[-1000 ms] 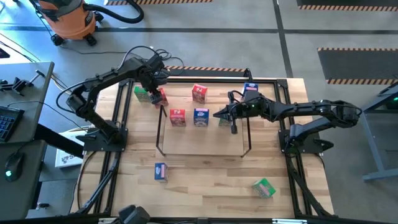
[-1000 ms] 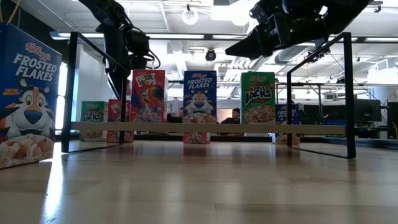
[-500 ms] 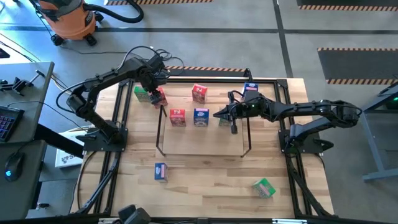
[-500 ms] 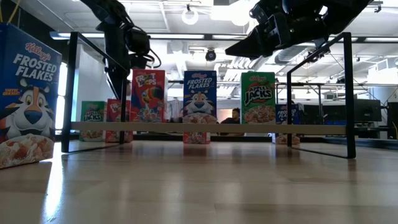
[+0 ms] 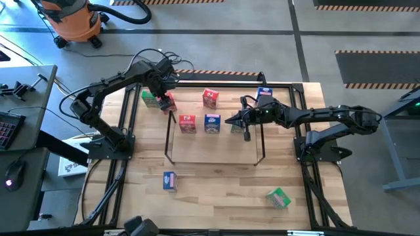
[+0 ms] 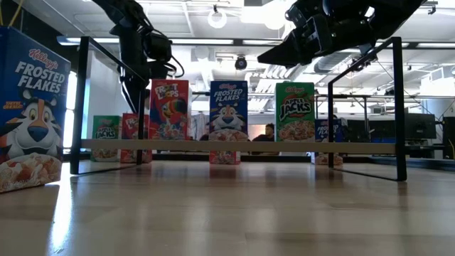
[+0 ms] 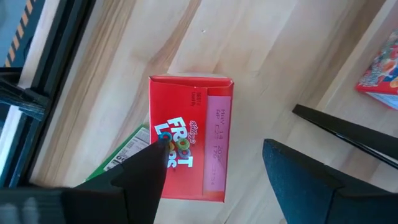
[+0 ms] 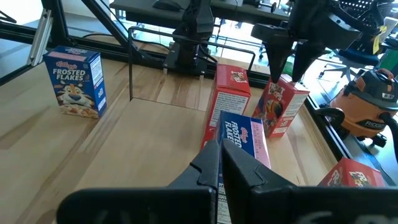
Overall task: Stack cereal on shelf
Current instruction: Put the left red cereal box on the shelf aligned with the other red cereal box
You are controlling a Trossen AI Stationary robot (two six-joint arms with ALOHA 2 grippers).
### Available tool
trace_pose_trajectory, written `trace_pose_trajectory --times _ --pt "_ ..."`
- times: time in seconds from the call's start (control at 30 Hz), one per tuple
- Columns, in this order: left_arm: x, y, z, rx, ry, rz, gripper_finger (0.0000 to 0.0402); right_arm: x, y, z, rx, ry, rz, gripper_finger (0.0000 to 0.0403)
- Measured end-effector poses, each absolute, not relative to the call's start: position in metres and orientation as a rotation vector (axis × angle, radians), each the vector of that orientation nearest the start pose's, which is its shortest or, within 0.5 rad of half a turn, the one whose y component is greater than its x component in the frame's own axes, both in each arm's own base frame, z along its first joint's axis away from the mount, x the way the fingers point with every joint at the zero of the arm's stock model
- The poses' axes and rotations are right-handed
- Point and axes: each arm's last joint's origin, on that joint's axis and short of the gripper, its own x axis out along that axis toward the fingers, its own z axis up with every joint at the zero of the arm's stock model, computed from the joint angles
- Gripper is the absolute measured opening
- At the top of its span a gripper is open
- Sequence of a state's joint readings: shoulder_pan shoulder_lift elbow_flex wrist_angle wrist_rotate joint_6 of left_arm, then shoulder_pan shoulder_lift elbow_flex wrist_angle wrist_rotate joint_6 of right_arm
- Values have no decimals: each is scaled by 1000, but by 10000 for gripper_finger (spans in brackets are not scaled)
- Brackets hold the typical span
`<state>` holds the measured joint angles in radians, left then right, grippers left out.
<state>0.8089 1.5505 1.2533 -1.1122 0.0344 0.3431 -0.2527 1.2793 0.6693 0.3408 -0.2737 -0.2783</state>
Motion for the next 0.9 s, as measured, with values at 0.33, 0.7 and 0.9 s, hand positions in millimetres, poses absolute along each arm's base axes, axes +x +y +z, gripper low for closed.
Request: trace_pose_trajectory --times 0.33,0.7,0.9 --pt "200 205 273 -255 1370 443 262 265 -60 240 -207 256 57 0" --pt "194 203 257 -308 1422 463 262 265 -60 240 -206 256 57 0" --pt "191 205 249 -283 1439 484 262 265 -60 240 -206 256 57 0"
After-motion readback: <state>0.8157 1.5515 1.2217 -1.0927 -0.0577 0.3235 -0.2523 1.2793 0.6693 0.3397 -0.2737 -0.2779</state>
